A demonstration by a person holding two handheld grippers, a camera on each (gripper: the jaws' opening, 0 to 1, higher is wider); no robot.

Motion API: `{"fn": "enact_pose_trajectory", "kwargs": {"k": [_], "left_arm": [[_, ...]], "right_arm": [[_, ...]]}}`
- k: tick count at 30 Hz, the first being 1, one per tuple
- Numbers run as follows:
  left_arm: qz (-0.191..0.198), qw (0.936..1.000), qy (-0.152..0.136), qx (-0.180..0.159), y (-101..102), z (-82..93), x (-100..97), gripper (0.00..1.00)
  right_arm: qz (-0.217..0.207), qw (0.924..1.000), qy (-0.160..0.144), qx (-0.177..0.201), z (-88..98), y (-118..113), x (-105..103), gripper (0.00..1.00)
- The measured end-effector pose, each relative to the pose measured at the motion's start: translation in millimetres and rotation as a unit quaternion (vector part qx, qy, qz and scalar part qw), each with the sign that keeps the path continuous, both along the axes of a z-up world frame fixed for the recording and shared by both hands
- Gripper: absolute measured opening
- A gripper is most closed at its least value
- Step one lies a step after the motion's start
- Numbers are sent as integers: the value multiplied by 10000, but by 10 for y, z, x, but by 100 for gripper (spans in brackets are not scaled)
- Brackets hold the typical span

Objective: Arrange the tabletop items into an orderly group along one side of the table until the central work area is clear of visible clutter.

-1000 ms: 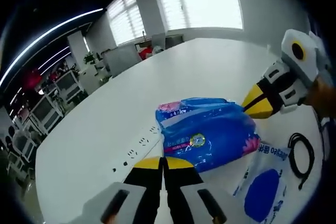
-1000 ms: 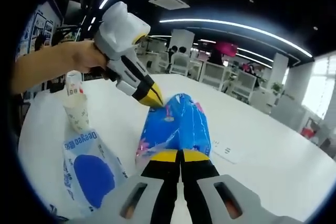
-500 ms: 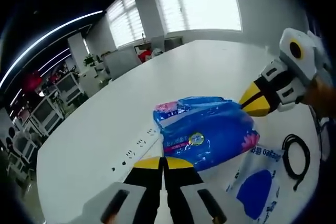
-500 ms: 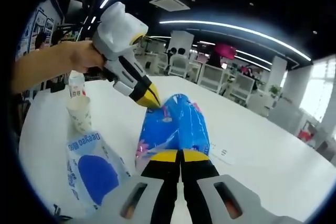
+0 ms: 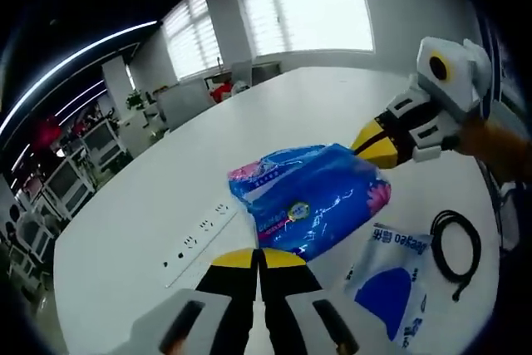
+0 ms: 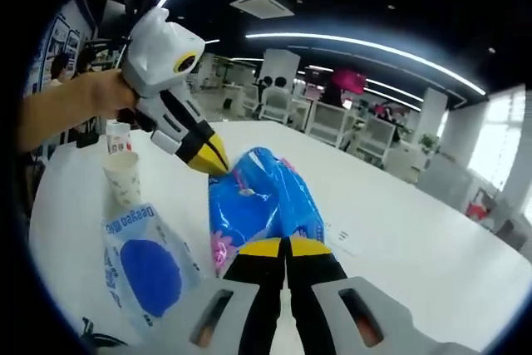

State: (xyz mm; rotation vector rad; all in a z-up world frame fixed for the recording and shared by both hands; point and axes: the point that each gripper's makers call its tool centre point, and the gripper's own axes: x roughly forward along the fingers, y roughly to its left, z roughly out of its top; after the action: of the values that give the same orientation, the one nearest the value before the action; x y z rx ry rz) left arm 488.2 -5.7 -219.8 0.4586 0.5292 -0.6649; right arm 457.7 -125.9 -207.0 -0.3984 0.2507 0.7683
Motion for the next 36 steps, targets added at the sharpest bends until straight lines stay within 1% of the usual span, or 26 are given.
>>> {"fn": "enact_pose_trajectory", "kwargs": {"k": [1, 3, 5, 6, 7, 9, 11, 14, 16, 19, 25, 26, 32, 36], "left_arm": [[-12, 10000, -17, -26, -17, 6, -58, 0], [-34, 10000, -34, -40, -42, 8, -137, 0], [-66, 9999, -58, -82, -77, 9, -243, 0], [-67, 9999, -63, -86, -80, 6, -264, 0], [-91, 9999, -78, -99, -105, -6, -336, 0], [-128, 9998, -84, -133, -129, -13, -377, 0], [-181, 9998, -95, -77, -175, -67, -513, 0], [-209, 9997, -116, -113, -270, -98, -705, 0], [-203, 9996, -114, -132, -265, -88, -689, 0], [-203, 9995, -131, -182, -327, -79, -834, 0], [-227, 9993, -169, -244, -445, -60, -1052, 0], [-225, 9993, -169, -245, -454, -61, -1081, 0], [-260, 9991, -172, -289, -557, -69, -1304, 0], [-313, 9989, -166, -296, -656, -88, -1409, 0]], "right_arm": [[8, 10000, 5, 38, 10, -14, -5, 0], [45, 10000, 24, 67, 3, -35, -91, 0], [105, 9999, 43, 102, 3, -75, -96, 0], [115, 9999, 49, 105, 0, -85, -106, 0], [131, 9998, 38, 114, -2, -89, -168, 0], [170, 9998, 34, 97, -17, -103, -232, 0], [207, 9997, 56, 76, -56, -136, -321, 0], [202, 9998, 65, 50, -88, -192, -427, 0], [201, 9998, 69, 54, -84, -208, -467, 0], [205, 9998, 32, 7, -52, -251, -524, 0], [255, 9997, -10, -49, -41, -292, -664, 0], [273, 9996, -4, -61, -39, -302, -651, 0], [371, 9992, 1, -162, -98, -373, -785, 0], [382, 9991, 13, -189, -94, -459, -835, 0]]}}
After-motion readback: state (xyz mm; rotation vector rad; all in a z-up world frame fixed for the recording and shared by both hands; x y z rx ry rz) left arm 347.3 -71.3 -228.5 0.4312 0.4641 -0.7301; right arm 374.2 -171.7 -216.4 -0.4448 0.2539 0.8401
